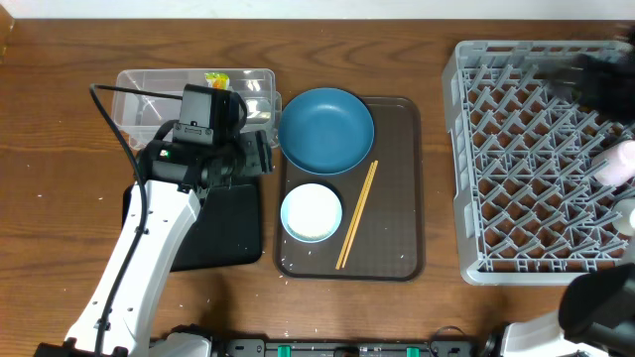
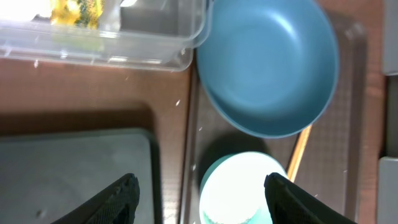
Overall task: Sort waste into correct bins and load items into the dishwasher rack
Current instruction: 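Place the pink cup into the dish rack with the right gripper, then grasp the blue plate edge with the right gripper and lift, then carry the blue plate right and set it upright in the rack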
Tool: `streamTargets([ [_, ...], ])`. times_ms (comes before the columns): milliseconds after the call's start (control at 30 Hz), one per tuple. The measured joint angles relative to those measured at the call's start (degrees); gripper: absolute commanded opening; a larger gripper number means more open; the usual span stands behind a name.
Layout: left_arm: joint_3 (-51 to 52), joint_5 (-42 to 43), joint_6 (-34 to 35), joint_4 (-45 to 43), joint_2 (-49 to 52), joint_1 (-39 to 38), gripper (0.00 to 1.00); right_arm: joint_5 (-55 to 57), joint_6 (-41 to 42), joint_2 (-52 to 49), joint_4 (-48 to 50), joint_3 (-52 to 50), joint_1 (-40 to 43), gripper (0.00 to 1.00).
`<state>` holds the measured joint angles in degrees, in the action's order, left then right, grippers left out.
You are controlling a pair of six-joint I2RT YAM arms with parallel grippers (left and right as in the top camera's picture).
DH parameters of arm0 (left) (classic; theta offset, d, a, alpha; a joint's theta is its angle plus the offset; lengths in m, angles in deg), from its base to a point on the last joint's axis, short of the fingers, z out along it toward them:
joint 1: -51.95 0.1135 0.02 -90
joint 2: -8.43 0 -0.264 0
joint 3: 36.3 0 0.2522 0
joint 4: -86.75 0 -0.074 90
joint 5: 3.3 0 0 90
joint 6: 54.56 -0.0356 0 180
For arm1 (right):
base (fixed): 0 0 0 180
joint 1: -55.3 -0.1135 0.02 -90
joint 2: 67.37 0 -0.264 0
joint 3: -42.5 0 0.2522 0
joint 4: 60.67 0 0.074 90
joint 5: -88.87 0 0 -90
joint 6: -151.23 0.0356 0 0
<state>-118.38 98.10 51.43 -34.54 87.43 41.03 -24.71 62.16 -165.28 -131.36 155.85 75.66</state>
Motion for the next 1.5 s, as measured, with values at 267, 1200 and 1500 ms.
streamTargets([
  [267,0.0,-1.2,0.0,2.2,0.0,0.0,0.68,0.8,-0.8,-4.9,9.0,-4.2,-21.5,0.76],
  [1200,0.0,-1.3,0.0,2.5,0.0,0.0,0.68,12.9,13.5,-26.6,21.1,-3.0,-36.3,0.01],
  [1500,0.0,-1.3,0.0,2.5,0.0,0.0,0.68,20.6,2.3,-10.4,21.2,0.8,-20.3,0.01],
])
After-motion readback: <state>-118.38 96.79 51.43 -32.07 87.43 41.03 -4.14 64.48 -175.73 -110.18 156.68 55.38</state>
